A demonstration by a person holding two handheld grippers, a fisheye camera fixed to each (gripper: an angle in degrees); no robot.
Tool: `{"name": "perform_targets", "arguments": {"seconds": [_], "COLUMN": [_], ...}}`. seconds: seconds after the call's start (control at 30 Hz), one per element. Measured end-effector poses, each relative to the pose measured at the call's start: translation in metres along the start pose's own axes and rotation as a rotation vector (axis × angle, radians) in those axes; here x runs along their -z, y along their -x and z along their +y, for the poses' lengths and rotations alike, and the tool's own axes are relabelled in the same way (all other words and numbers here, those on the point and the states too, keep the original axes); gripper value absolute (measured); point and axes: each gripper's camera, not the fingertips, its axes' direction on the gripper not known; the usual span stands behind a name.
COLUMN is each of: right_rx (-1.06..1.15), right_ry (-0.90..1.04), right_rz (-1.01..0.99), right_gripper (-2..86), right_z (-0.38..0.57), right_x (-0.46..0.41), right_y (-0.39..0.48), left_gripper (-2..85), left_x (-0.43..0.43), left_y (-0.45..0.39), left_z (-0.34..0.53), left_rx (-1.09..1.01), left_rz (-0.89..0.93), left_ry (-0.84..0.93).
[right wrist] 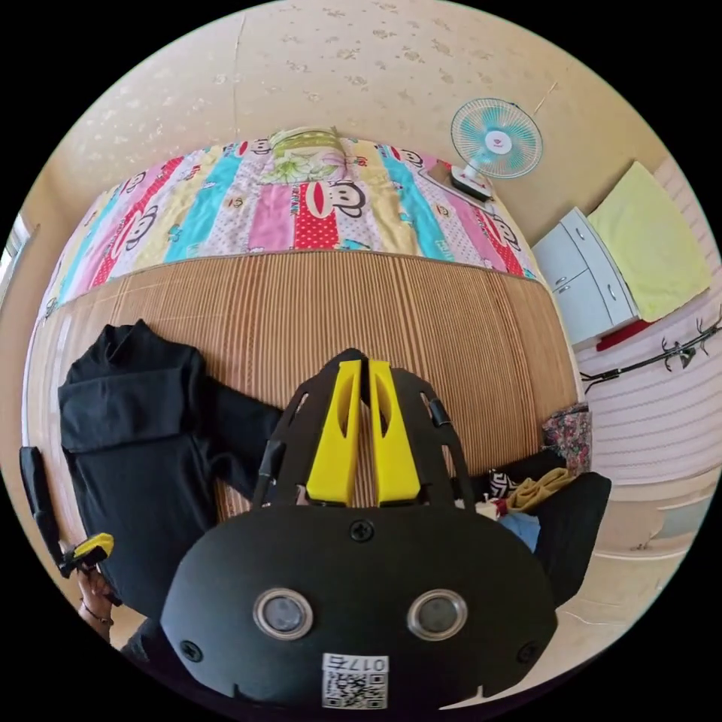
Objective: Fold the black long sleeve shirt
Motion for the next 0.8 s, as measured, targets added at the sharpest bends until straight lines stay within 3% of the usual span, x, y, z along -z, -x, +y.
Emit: {"name": "perform_targets", "arguments": {"seconds": [0.07,0.1,0.17,0.23,0.33,0.4,0.57,0.67,0.73,0.8], "right_rx": [-0.113,-0.158,-0.198,-0.319,-0.553,-0.633,-0.557,-0.522,-0.473,-0.377], "right_ry": [-0.043,0.024,0.126,0.155,0.218,0.239,0.442,0.278,0.015,-0.128], "right_rz": [0.143,0.145,0.02,-0.274,-0.558,-0.602,-0.538,-0.535,-0.579,-0.609], "right_gripper": [6.3,8.2,9.5,10.2,11.3,11.6,6.8,3.3,2.9,3.0], "right_z": [0.001,0.002,0.01,0.037,0.076,0.091,0.082,0.068,0.07,0.078], "right_x": [-0.024,-0.044,-0.066,-0.085,-0.122,-0.142,-0.186,-0.123,-0.02,0.057], "right_y": [-0.025,-0.045,-0.071,-0.105,-0.145,-0.155,-0.138,-0.126,-0.102,-0.063], "left_gripper": [4.9,4.9,4.9,4.9,4.9,4.9,4.8,4.8,4.7,4.7], "left_x": [-0.002,-0.003,-0.01,-0.018,-0.033,-0.041,-0.064,-0.077,-0.083,-0.086], "left_y": [0.008,0.009,0.009,0.009,0.011,0.01,0.007,0.005,0.002,0.0], "left_z": [0.003,0.003,0.005,0.007,0.01,0.011,0.011,0.011,0.011,0.012], "left_rx": [0.038,0.039,0.037,0.035,0.048,0.054,0.068,0.082,0.081,0.078], "left_rz": [0.028,0.033,0.027,0.023,0.04,0.045,0.042,0.059,0.06,0.054], "left_ry": [-0.018,-0.02,-0.012,-0.001,0.014,0.017,0.011,0.0,-0.008,-0.025]}}
